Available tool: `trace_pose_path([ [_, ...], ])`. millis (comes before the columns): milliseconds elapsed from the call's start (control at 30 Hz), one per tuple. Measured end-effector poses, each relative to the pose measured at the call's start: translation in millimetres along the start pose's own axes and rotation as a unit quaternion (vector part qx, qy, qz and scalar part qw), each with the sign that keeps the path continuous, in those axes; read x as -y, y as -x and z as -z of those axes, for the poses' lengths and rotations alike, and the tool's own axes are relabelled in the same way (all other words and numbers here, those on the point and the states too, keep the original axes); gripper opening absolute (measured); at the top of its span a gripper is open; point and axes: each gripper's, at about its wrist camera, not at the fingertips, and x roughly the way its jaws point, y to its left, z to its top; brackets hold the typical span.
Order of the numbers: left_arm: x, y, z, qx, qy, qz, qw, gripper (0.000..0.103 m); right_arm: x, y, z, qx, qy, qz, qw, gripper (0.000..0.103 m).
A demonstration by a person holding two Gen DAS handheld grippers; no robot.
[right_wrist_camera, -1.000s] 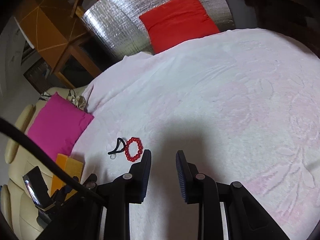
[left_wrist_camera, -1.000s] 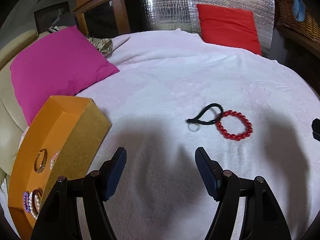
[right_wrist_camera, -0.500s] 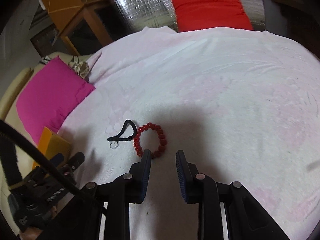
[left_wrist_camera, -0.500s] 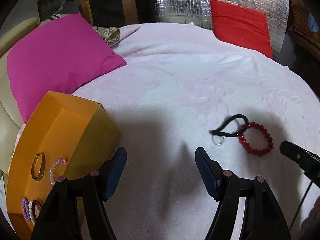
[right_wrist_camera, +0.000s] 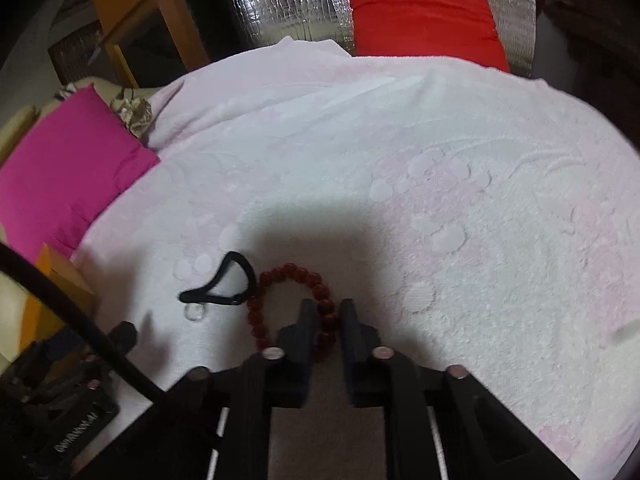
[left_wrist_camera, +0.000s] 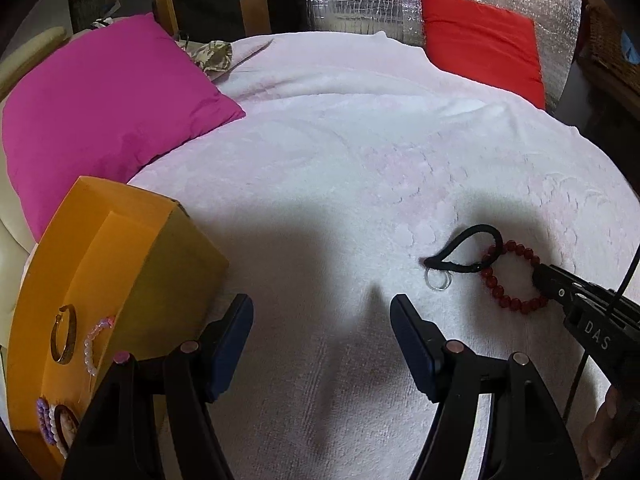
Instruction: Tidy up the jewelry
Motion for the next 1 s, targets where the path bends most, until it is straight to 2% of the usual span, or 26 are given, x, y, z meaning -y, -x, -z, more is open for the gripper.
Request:
trace_pose_path([
  [200,4,1,0,0.009,-0.009,-0.001,0.9999,0.072,9,13,2,0.005,-0.002,0.011,1.0,0.01],
  [600,38,2,-8,0.042,-0.039,0.04,0.9976,0.072,76,47,27,-0.028,-0.058,0.012,0.998,0.01],
  [1000,86,-13,-20,0.046,-0.059,0.129,0.9888,0.072,82,53,41,-0.031,-0.044,-0.007,0.999,0.011],
])
